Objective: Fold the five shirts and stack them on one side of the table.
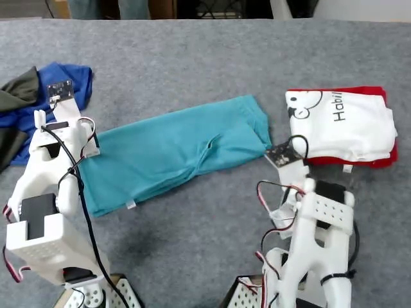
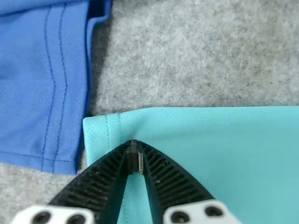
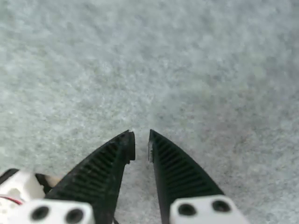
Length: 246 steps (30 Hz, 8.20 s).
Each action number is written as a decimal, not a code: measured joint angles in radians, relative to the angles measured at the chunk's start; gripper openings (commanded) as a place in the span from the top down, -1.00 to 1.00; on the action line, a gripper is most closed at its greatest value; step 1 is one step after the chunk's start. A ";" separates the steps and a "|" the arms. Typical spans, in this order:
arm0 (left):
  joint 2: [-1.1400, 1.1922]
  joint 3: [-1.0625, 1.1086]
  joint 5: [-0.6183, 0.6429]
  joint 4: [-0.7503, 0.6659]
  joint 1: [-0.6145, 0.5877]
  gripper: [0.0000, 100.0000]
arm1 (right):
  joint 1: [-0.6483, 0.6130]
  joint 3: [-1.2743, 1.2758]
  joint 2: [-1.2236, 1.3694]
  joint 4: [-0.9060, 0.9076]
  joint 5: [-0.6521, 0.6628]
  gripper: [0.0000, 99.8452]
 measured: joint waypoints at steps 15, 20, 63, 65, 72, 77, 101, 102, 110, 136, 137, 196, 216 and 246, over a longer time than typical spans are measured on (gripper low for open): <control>0.000 0.000 0.000 0.000 0.000 0.94 | -0.486 -0.525 0.275 -0.043 -0.129 0.87; 0.000 0.000 0.000 0.000 0.000 0.94 | -0.542 -0.694 0.594 -0.147 -0.140 0.87; 0.000 0.000 0.000 0.000 0.000 0.94 | -0.700 -1.791 1.533 0.275 -0.279 0.87; 0.000 0.000 0.000 0.000 0.000 0.94 | -0.698 -1.840 1.534 0.318 -0.279 0.87; -0.040 0.002 0.005 0.052 -0.041 0.94 | -0.692 -1.959 1.504 0.496 -0.226 0.87; -0.192 -0.002 0.006 0.164 -0.087 0.90 | -0.675 -1.847 1.352 0.500 -0.210 0.87; -0.763 0.522 -0.149 0.301 -0.252 0.35 | -0.397 -1.376 0.789 0.267 0.064 0.87; -0.763 0.523 -0.150 0.293 -0.250 0.35 | -0.399 -1.372 0.789 0.261 0.072 0.87; -0.726 0.526 -0.087 0.242 -0.250 0.35 | -0.399 -1.367 0.789 0.242 0.100 0.87; -0.133 0.161 -0.040 0.336 -0.034 0.87 | -0.278 -1.550 0.789 0.236 0.118 0.87; -0.133 0.160 -0.043 0.336 -0.020 0.88 | -0.259 -1.590 0.789 0.250 0.130 0.87; 0.473 -1.169 0.354 0.451 0.922 0.65 | 0.109 -1.720 0.789 0.292 0.222 0.87; 0.626 -1.475 0.477 0.773 0.480 0.94 | -0.270 -1.608 0.899 0.308 0.212 0.87; 0.991 -1.674 0.479 0.651 0.308 0.94 | -0.333 -1.834 1.386 0.494 0.049 0.87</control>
